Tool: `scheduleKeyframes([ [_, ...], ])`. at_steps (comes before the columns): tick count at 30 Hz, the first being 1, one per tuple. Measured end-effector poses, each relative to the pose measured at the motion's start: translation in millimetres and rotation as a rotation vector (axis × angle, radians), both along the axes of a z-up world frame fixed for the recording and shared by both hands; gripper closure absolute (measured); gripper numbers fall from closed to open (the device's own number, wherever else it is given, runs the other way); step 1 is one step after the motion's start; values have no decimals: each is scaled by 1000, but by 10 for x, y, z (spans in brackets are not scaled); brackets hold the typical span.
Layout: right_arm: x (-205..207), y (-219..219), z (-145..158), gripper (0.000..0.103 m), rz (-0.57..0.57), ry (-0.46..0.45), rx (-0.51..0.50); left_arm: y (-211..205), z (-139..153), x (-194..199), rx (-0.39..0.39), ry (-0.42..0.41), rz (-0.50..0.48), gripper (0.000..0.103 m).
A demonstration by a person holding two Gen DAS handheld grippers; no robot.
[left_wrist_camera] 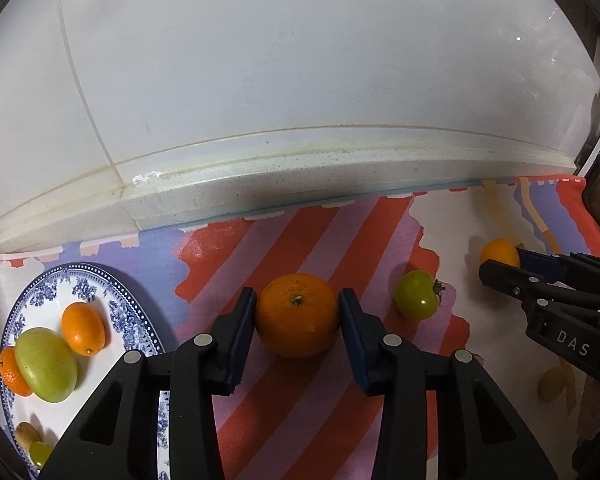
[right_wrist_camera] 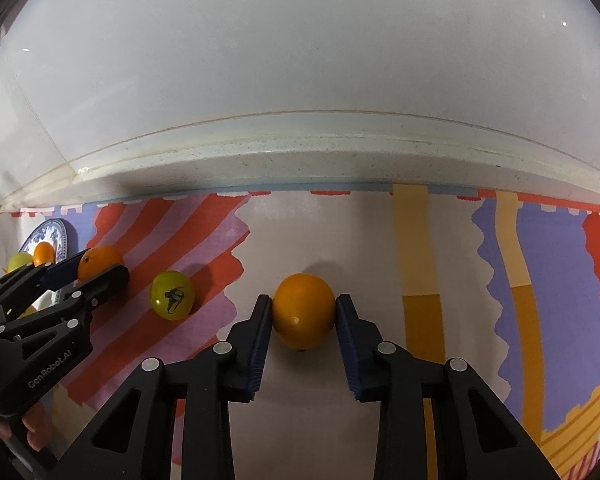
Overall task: Organize fruits
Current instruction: 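Grasp the large orange with the left tool while the right tool grasps the small orange, then carry the large orange onto the plate while the right tool carries the small orange there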
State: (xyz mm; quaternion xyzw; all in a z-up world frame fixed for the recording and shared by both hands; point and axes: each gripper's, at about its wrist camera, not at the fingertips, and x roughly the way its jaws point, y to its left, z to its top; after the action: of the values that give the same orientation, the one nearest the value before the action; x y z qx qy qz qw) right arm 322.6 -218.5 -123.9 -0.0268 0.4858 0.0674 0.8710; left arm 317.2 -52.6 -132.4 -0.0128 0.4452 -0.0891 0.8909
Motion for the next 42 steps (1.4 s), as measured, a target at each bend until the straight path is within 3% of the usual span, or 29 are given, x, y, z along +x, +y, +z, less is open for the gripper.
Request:
scheduleKeyframes([
  [9, -219, 103, 184, 70, 21, -44, 9, 36, 195, -262, -15, -47, -2, 62],
  [21, -601, 163, 726, 70, 92, -153, 42, 215, 592, -631, -49, -131, 15, 62],
  [42, -1077, 718, 1238, 70, 223, -275, 78, 637, 1220, -1326, -56, -267, 113, 62],
])
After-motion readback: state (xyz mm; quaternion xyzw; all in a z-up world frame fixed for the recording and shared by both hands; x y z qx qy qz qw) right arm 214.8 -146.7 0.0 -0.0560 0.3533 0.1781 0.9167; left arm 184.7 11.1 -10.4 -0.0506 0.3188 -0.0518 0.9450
